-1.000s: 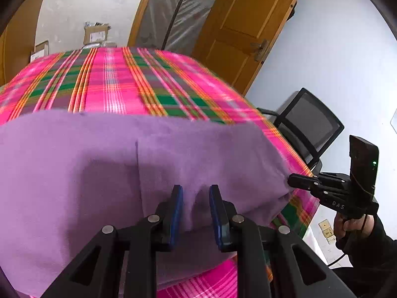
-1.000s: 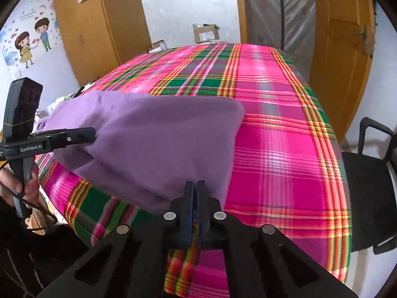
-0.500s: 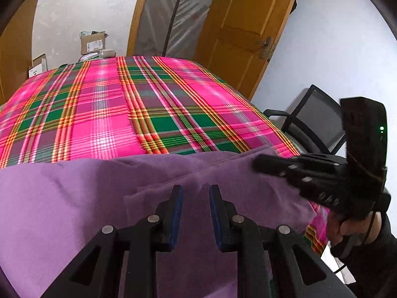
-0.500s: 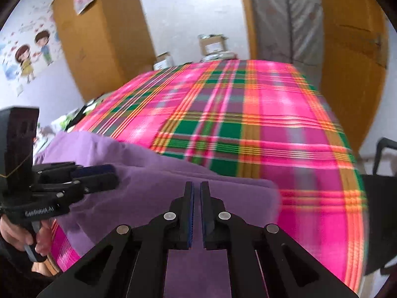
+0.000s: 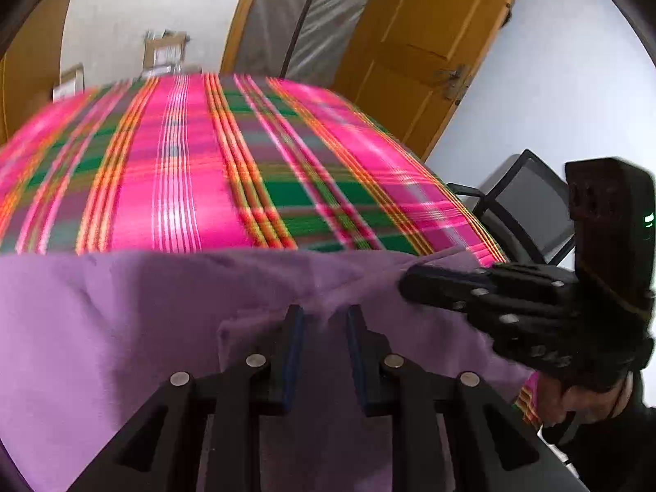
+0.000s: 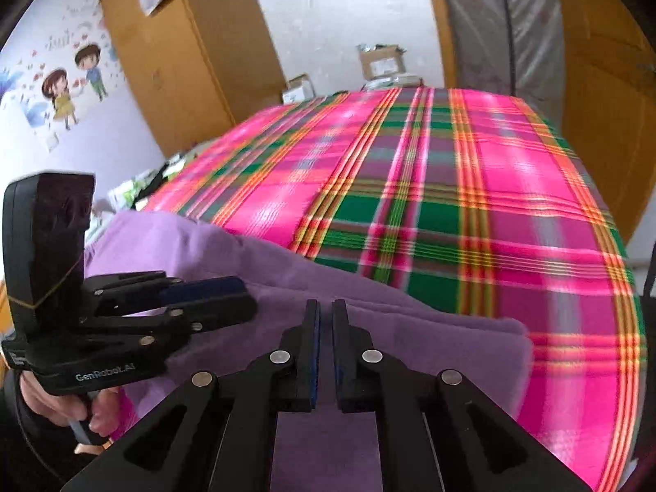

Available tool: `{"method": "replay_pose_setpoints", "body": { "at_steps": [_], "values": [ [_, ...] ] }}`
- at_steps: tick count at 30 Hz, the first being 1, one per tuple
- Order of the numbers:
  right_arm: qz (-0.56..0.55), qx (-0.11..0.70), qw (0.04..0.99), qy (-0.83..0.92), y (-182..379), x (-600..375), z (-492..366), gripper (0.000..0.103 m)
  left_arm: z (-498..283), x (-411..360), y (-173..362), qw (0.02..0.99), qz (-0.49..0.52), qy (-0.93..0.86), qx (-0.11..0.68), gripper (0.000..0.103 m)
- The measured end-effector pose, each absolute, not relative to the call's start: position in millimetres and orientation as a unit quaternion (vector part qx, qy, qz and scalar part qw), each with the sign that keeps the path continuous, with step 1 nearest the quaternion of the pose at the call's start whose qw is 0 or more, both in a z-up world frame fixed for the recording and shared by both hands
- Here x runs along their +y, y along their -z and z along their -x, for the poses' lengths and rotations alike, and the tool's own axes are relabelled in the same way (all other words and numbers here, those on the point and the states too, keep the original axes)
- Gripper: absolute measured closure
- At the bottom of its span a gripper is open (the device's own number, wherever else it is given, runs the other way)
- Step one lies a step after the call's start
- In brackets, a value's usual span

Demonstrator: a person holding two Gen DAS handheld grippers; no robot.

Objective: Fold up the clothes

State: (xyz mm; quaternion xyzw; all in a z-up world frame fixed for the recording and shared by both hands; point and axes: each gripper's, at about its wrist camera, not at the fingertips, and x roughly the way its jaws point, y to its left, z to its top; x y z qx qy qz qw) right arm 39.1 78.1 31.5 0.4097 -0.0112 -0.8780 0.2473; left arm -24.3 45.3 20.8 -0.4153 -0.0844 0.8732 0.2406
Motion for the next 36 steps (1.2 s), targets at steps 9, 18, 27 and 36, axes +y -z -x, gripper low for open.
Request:
{"method": "replay_pose_setpoints", "body": {
  "at_steps": [9,18,27,36],
  "values": [
    [-0.399,-0.038,0.234,0.886,-36,107,-53,0.097,-15,28,-30,0.257,0.407,-0.872,-0.094,0.081],
    [-0.391,-0.009,0.257,0.883,-20,111,-113,0.094,-53,21,-17,0.254,0.394,-0.878,-0.100,0.080],
    [-0.374,0.041,0.248,0.893,-15,106,-124,0.093,-63,28,-23,0.248,0.381,-0.888,-0.070,0.080],
    [-0.377,-0.032,0.204,0.903,-16,161,-131,0.100,-69,27,-22,0.249,0.378,-0.888,-0.076,0.080]
  ]
}}
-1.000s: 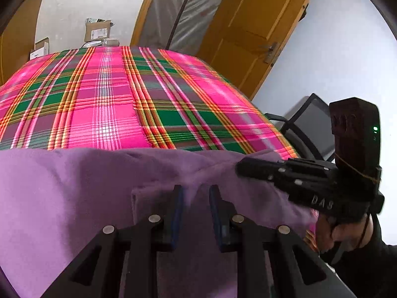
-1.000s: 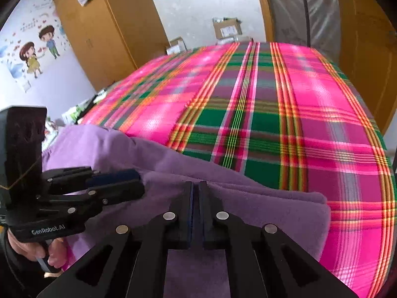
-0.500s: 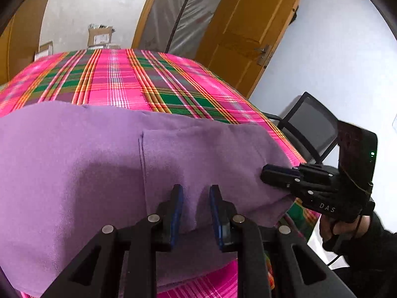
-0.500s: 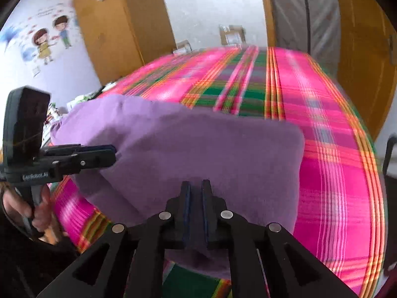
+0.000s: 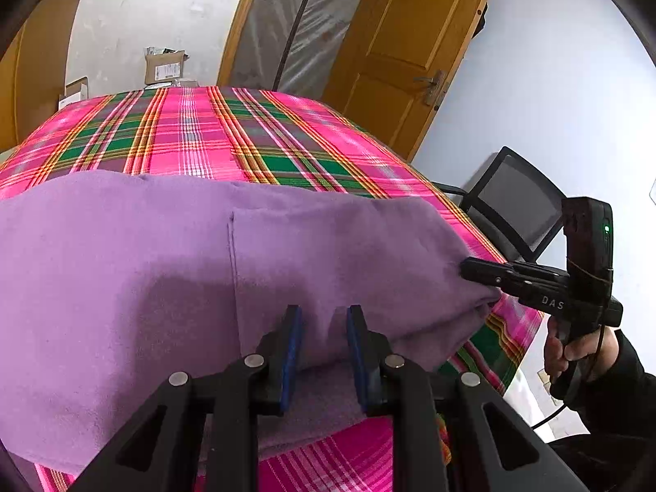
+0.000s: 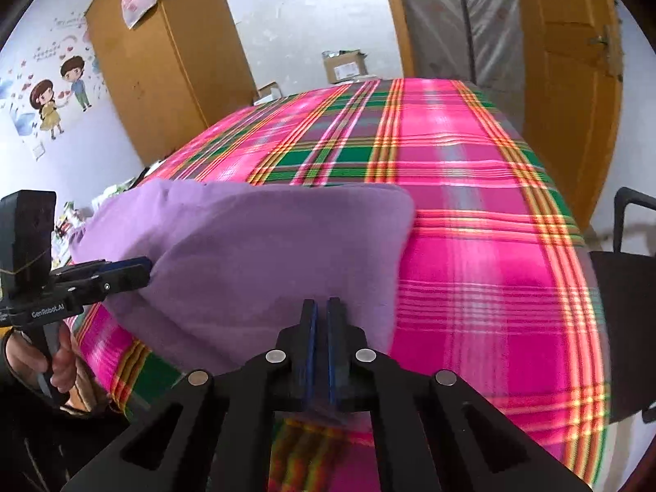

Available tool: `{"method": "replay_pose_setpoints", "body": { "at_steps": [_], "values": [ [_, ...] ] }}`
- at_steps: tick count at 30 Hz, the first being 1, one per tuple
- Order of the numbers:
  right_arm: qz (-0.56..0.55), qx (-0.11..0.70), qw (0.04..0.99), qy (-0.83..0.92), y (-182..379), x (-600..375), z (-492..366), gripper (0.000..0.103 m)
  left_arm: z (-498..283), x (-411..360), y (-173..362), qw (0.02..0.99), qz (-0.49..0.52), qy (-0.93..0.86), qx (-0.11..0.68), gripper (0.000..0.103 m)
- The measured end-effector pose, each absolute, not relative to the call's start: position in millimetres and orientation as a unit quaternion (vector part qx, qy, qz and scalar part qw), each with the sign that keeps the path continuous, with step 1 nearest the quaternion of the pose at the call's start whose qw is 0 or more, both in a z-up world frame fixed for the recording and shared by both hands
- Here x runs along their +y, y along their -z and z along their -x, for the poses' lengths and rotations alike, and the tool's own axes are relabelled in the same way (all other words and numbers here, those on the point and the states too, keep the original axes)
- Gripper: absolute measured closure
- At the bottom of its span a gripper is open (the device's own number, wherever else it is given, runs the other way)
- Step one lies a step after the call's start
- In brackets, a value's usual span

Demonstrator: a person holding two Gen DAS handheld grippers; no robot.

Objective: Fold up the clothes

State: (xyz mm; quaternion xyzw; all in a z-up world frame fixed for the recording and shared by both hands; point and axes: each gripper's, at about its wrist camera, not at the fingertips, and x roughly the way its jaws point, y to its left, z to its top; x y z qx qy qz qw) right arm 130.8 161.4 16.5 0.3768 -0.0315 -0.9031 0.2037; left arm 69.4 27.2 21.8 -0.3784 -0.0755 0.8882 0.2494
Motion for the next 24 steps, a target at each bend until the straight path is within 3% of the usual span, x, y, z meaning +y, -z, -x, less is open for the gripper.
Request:
{"method": "replay_pose_setpoints", "body": {
  "at_steps": [19,24],
  "values": [
    [-0.377,-0.095,0.175,0.904,-21,180,-100,0.103,-53,30,-22,0.254,0.385,-0.884,-0.076,0.080],
    [-0.357,-0.084,0.213,0.906,-40,151,-89,0.100,-38,34,-28,0.246,0.381,-0.888,-0.069,0.080]
  ]
}}
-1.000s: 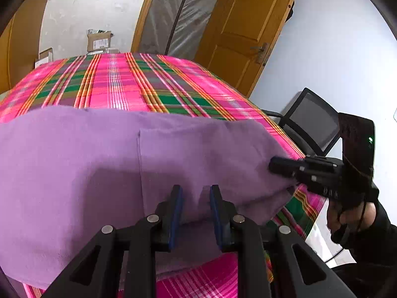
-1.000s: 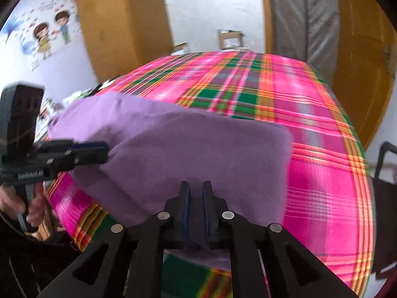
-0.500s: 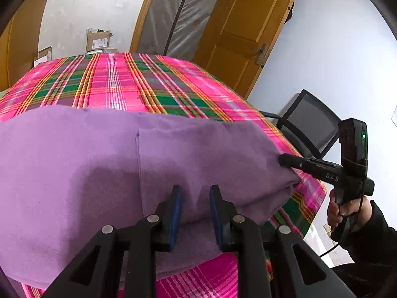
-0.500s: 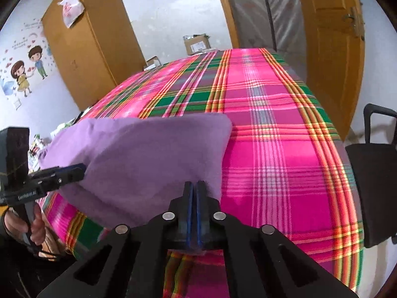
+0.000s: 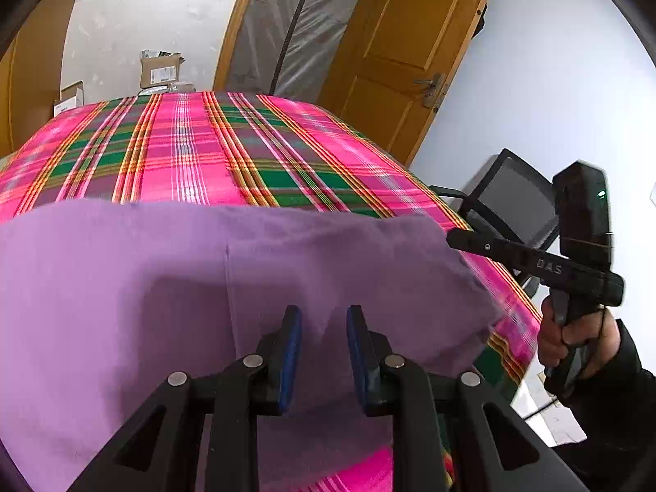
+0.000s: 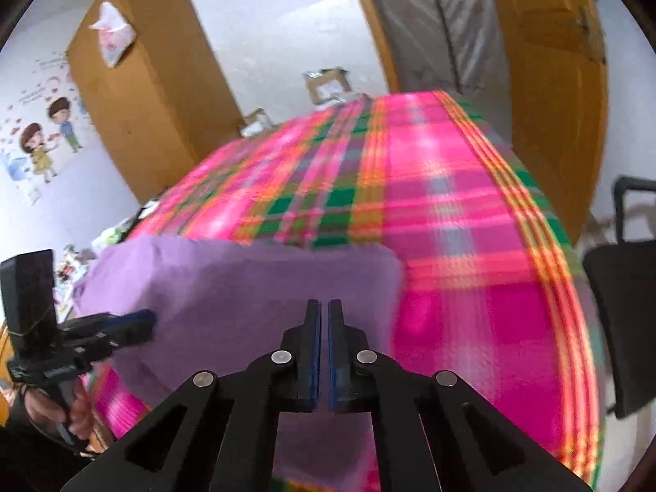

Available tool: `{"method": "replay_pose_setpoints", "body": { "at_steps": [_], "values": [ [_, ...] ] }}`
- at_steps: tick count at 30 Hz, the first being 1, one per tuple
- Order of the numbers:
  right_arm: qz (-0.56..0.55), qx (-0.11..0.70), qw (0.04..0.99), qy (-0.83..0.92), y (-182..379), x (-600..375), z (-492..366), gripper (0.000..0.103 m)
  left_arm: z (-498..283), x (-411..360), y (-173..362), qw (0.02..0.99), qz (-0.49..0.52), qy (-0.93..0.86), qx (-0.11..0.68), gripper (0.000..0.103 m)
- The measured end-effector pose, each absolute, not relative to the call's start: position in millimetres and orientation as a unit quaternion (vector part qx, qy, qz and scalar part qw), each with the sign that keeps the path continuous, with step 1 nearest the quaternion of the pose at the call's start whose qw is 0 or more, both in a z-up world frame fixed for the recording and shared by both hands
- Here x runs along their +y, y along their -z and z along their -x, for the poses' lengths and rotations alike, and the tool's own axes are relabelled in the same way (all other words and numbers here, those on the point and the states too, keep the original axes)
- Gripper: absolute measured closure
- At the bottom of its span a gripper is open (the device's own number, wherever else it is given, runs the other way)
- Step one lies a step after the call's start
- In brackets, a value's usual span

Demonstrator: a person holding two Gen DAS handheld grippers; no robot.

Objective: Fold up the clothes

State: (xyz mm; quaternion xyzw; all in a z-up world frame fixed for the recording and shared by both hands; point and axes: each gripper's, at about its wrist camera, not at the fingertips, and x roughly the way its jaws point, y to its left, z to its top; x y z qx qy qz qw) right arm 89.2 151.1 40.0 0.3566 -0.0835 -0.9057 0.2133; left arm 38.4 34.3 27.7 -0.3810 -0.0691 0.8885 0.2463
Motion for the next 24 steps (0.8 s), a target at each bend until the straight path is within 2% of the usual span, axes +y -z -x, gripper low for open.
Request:
{"method": "replay_pose_setpoints", "body": {
  "at_steps": [10,14,20,24],
  "values": [
    [-0.406,-0.015,0.247,0.880,-26,76,-45,0.099,4,46,-30,0.213,0.399,-0.890,-0.052,0.080],
    [-0.399,-0.017,0.254,0.881,-30,76,-45,0.097,3,48,-34,0.221,0.390,-0.892,-0.055,0.080],
    [-0.413,-0.002,0.261,0.872,-24,65,-37,0.099,22,60,-23,0.215,0.411,-0.885,-0.042,0.080],
    [-0.394,-0.025,0.260,0.881,-37,83,-43,0.099,10,55,-31,0.223,0.395,-0.890,-0.045,0.080]
  ]
}}
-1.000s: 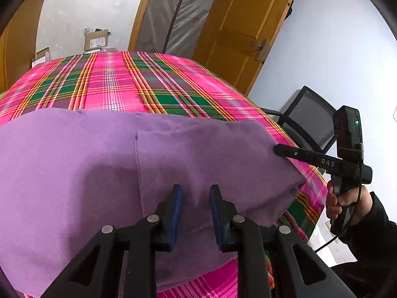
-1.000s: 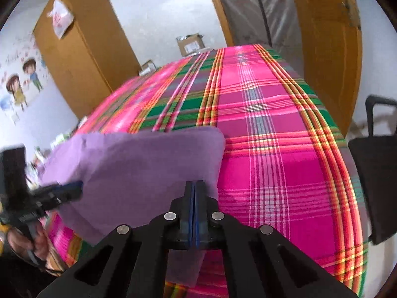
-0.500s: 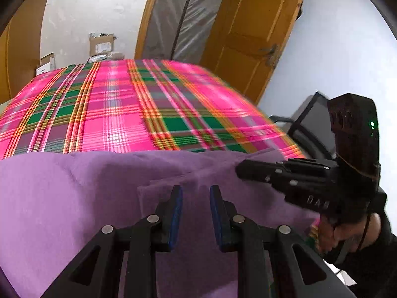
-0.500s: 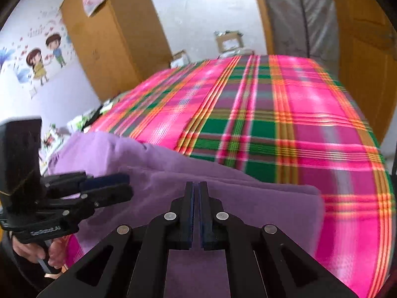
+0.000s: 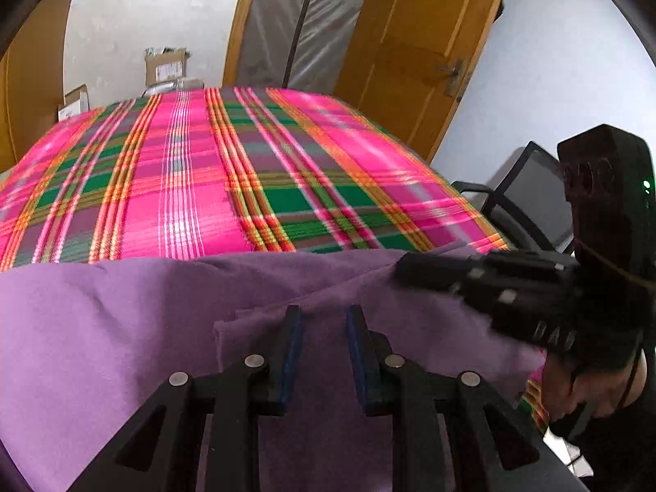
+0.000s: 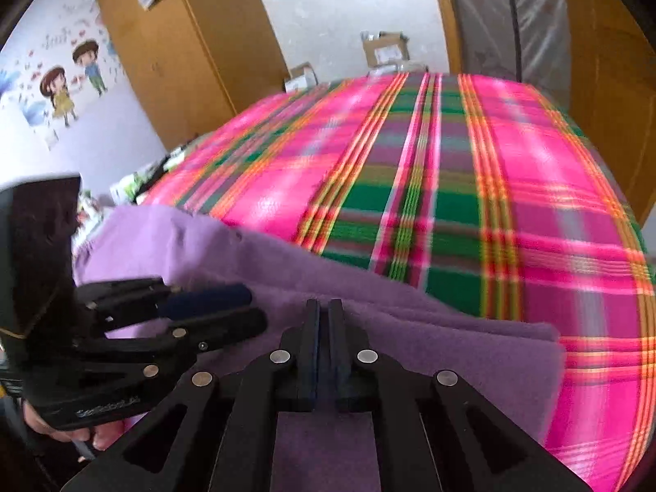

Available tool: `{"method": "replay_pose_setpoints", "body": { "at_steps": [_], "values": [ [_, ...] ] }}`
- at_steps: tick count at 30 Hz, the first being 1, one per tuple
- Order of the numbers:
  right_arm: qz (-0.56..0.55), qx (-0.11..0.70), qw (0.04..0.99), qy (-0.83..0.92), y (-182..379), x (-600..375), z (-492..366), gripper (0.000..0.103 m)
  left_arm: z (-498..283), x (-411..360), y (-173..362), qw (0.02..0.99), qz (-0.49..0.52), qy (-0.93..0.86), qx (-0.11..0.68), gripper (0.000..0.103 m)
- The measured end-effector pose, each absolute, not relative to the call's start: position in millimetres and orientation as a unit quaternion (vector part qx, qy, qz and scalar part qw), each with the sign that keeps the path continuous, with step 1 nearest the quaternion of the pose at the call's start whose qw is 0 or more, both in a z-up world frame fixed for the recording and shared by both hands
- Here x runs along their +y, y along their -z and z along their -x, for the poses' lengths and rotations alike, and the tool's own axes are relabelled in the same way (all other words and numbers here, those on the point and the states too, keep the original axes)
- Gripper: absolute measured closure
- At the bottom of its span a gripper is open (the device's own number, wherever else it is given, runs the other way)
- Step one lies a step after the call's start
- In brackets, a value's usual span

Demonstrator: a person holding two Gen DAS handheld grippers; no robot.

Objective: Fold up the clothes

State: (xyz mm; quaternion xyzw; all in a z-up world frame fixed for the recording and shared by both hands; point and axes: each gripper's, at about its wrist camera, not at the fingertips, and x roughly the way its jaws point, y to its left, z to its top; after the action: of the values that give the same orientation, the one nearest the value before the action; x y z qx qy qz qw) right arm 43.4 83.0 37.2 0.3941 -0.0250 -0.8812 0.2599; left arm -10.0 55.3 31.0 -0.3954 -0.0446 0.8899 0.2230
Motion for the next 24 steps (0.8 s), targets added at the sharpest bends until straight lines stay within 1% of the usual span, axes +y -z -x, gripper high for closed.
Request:
{"method": "replay_pose_setpoints", "body": {
  "at_steps": [2,5,7,8,9,11,12,18,24],
  "values": [
    [-0.382,-0.028,0.251,0.889,-45,99,-49,0.099,1,51,-33,0.228,0.389,-0.891,-0.048,0.080],
    [-0.385,-0.044,0.207,0.898,-42,132,-50,0.098,-6,48,-30,0.233,0.392,-0.889,-0.052,0.080],
    [-0.392,-0.066,0.180,0.900,-35,153,-47,0.096,-8,49,-26,0.234,0.396,-0.886,-0.052,0.080],
    [-0.394,-0.073,0.174,0.900,-32,160,-45,0.096,-10,49,-24,0.235,0.398,-0.885,-0.052,0.080],
    [-0.395,-0.075,0.173,0.899,-29,163,-43,0.099,-11,49,-22,0.236,0.401,-0.884,-0.052,0.080],
    [-0.400,-0.078,0.172,0.897,-24,168,-41,0.100,-17,49,-26,0.238,0.395,-0.886,-0.048,0.080],
    [-0.396,-0.073,0.176,0.898,-26,167,-44,0.095,-21,48,-30,0.238,0.390,-0.888,-0.045,0.080],
    [-0.360,-0.036,0.228,0.904,-46,154,-95,0.095,-52,48,-38,0.261,0.375,-0.888,-0.042,0.080],
    [-0.367,-0.019,0.263,0.892,-28,146,-140,0.096,-69,53,-20,0.268,0.392,-0.879,-0.038,0.080]
  ]
}}
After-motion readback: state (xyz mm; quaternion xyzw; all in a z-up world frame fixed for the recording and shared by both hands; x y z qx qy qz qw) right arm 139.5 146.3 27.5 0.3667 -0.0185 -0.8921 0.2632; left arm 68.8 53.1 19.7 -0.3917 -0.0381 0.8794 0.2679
